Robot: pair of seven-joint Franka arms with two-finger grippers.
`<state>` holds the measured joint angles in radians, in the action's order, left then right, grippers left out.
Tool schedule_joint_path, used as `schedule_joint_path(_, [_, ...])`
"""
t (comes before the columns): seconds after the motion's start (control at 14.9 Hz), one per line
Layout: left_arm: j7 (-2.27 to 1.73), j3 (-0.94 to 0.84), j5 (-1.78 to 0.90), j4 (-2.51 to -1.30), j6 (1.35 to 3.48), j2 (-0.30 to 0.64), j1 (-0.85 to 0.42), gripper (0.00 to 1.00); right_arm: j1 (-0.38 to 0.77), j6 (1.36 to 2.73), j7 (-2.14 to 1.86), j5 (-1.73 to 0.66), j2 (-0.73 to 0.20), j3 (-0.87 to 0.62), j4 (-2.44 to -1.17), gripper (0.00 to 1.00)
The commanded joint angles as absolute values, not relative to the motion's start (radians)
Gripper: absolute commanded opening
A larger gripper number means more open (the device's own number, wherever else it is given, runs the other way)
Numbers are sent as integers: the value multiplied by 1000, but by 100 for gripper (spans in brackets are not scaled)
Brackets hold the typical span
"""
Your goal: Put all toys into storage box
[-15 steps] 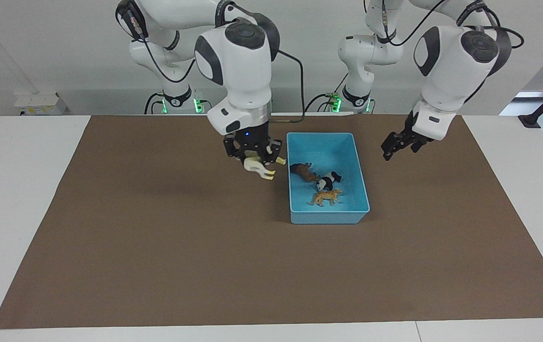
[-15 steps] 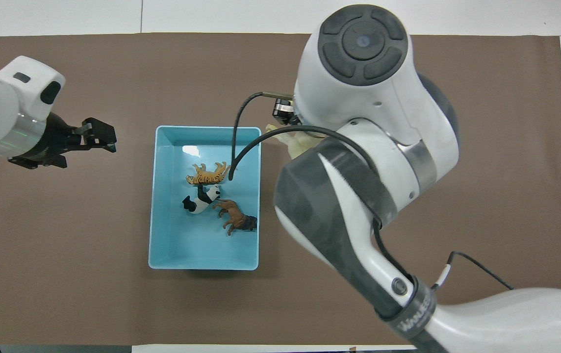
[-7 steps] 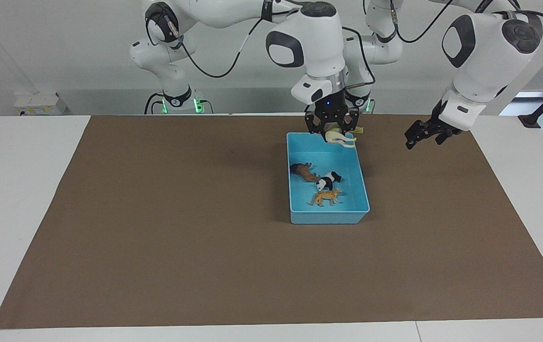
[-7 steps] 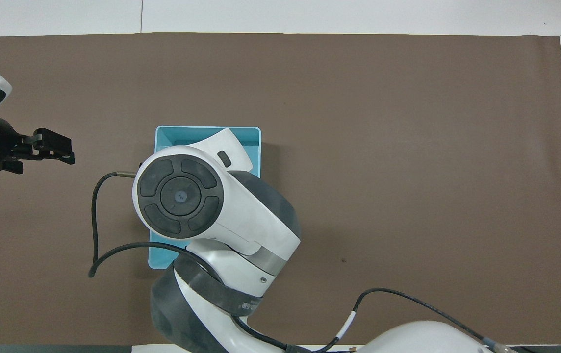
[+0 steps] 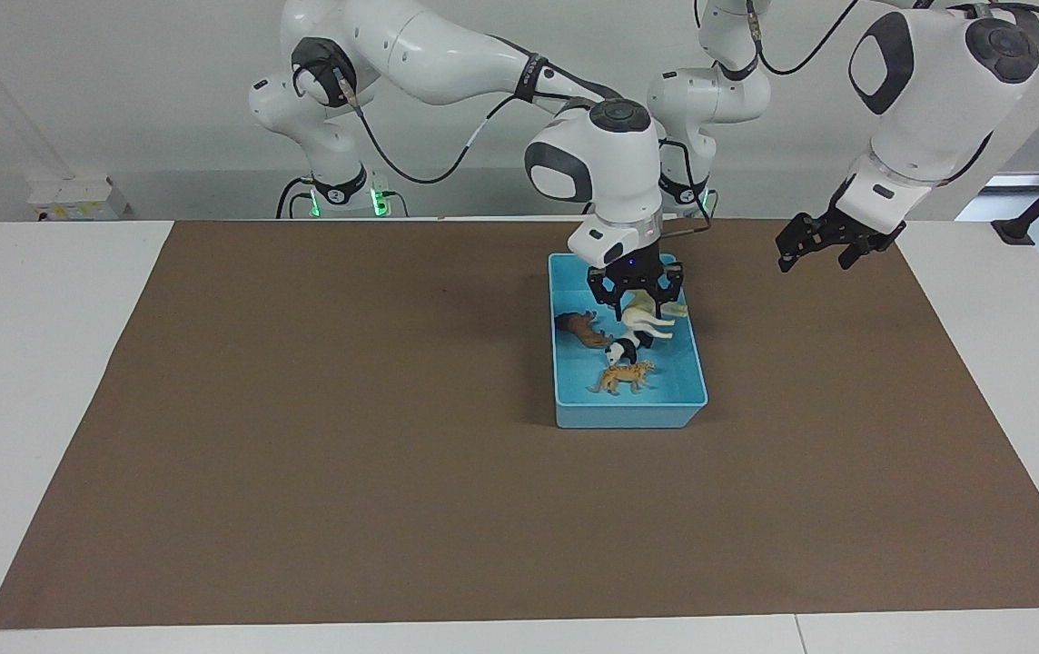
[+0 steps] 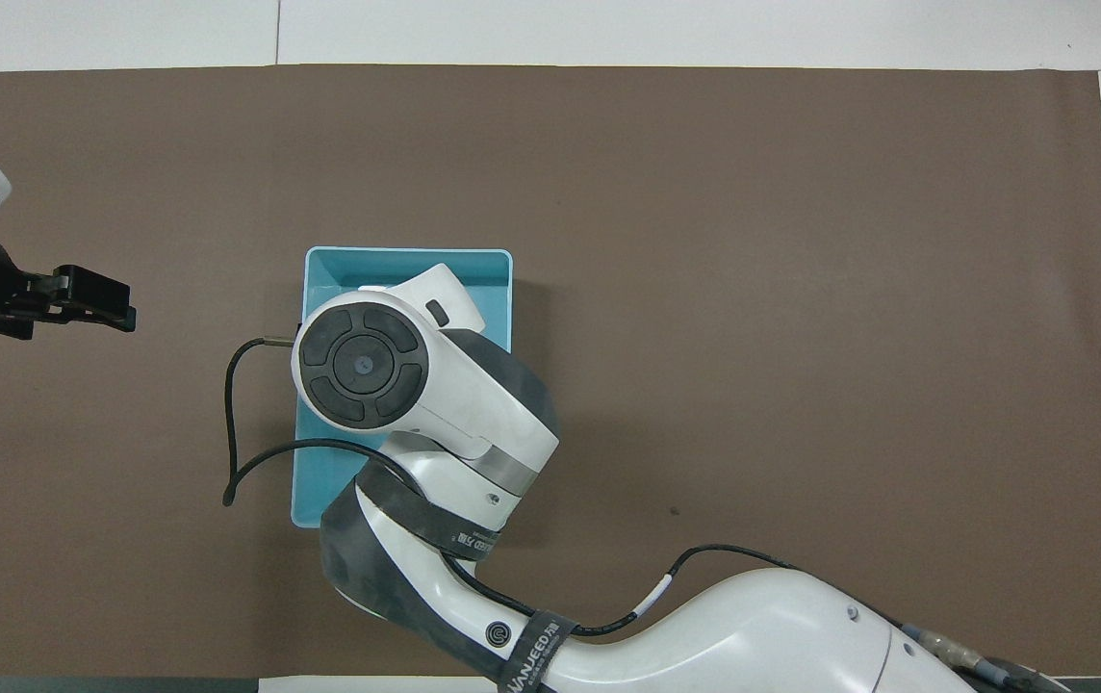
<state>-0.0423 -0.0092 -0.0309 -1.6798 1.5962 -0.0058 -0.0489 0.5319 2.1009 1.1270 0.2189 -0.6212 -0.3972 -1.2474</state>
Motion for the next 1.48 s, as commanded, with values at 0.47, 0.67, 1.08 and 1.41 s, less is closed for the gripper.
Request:
schedule_joint_path(0.47, [-20, -9, -20, -1652, 1568, 8, -34, 100, 330, 1959, 856, 298, -443, -356, -1267, 100])
schedule_joint_path(0.67, [-26, -9, -20, -1670, 1569, -1, -29, 100, 188, 1895, 532, 264, -419, -357, -1267, 100])
schedule_joint_path(1.08, [-31, -11, -20, -1690, 1580, -14, -35, 100, -56, 1691, 216, 204, -377, -359, -1296, 100])
schedule_joint_path(1.41, [-31, -9, -20, -1690, 1580, -14, -29, 100, -222, 1681, 31, 173, -332, -354, -1365, 100])
